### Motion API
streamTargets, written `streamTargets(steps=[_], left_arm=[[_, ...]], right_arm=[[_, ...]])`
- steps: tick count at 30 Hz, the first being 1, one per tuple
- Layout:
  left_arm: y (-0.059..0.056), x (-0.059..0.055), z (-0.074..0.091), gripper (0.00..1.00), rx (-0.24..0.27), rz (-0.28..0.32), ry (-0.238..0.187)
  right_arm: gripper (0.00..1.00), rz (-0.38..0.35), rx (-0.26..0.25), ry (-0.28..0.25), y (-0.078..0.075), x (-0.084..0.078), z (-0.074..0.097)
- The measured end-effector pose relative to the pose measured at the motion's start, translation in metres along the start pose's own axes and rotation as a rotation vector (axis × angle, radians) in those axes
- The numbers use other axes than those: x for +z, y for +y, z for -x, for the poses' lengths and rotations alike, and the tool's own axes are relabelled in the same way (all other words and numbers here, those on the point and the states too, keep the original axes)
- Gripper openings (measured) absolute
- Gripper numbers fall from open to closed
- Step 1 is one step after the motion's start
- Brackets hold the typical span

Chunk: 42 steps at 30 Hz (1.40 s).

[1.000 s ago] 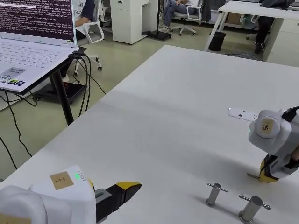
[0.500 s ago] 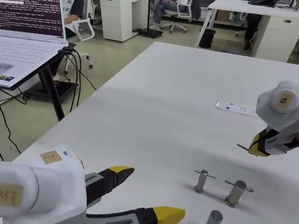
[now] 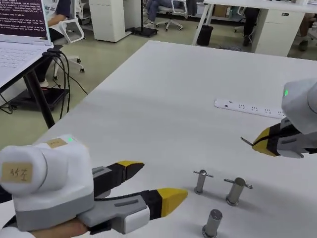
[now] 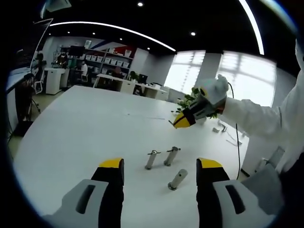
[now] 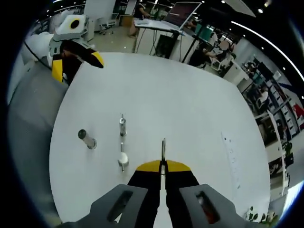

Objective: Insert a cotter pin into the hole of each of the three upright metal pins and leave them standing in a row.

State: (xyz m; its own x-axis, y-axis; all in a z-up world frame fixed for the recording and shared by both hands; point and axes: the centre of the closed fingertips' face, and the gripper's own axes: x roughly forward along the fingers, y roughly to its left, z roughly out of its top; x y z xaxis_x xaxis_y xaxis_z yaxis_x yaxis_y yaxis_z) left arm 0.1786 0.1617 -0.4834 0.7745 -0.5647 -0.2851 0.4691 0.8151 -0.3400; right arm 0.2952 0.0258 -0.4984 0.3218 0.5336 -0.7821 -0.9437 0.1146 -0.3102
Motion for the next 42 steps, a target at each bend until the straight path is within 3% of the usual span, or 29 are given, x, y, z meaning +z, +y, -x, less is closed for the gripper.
streamTargets(steps=[5, 8, 13, 30, 38, 42], left_arm=[[-0.006, 0.002, -0.013, 0.54, -0.035, -0.003, 0.018], [-0.012, 0.007, -0.023, 0.53, -0.061, -0.011, 0.017], [-0.016, 0.009, -0.036, 0.51, -0.091, -0.004, 0.031], [-0.053, 0.018, -0.070, 0.32, -0.251, 0.048, 0.051], [-0.062, 0.009, -0.080, 0.26, -0.286, 0.058, 0.096], [-0.064, 0.005, -0.082, 0.21, -0.290, 0.073, 0.114]], right_arm=[[0.00, -0.003, -0.028, -0.044, 0.012, 0.001, 0.012], [0.00, -0.025, -0.053, -0.096, 0.021, 0.009, 0.021], [0.00, 0.000, -0.101, -0.134, 0.024, 0.012, 0.023], [0.00, 0.045, -0.205, -0.172, 0.056, 0.023, 0.026], [0.00, 0.042, -0.215, -0.172, 0.071, 0.019, 0.019], [0.00, 0.073, -0.238, -0.178, 0.076, 0.022, 0.019]])
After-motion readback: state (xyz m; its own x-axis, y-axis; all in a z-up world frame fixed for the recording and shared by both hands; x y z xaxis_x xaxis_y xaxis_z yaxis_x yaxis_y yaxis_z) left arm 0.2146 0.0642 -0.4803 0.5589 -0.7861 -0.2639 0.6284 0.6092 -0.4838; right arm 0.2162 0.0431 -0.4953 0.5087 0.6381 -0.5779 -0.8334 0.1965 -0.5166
